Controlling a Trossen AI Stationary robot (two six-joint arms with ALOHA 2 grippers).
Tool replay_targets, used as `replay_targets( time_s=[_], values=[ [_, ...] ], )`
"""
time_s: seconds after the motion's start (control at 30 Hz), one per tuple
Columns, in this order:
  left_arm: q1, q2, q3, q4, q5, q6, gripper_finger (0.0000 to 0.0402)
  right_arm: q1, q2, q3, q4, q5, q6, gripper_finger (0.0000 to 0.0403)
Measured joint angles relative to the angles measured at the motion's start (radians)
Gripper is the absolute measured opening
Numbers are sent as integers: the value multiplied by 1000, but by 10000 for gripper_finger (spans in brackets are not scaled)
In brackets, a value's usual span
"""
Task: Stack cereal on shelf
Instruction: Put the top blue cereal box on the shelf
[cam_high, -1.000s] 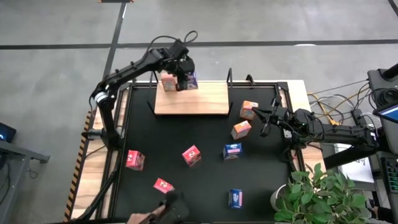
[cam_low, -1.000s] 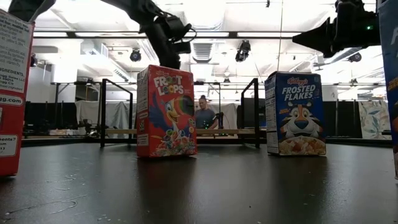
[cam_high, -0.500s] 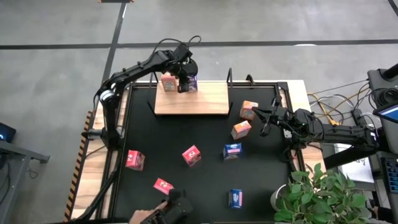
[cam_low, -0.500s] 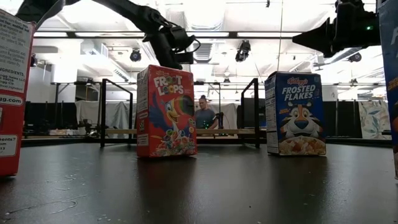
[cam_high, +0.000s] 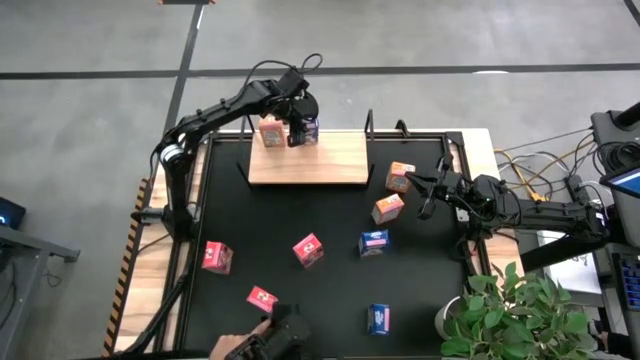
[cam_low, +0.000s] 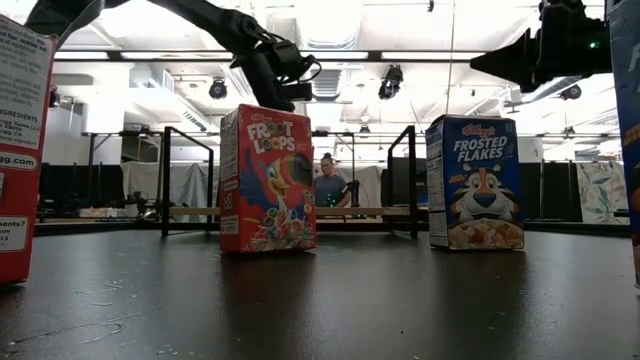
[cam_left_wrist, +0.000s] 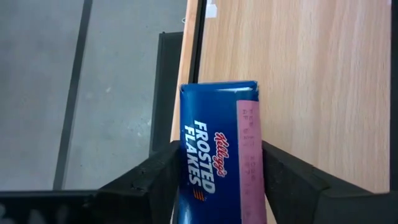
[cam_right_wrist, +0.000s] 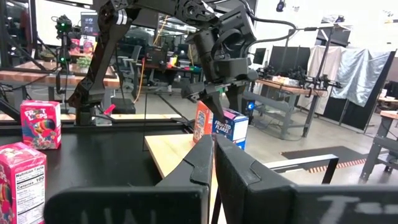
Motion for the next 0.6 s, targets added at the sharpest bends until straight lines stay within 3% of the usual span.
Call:
replay_targets(
  time_s=[0.33, 0.6],
  values=[
    [-2, -1, 22, -13, 0, 0, 197, 0, 0, 0, 0, 0, 0, 9],
    [-47, -12, 208, -265, 3, -22, 195, 0, 0, 0, 0, 1, 0, 9]
  ],
)
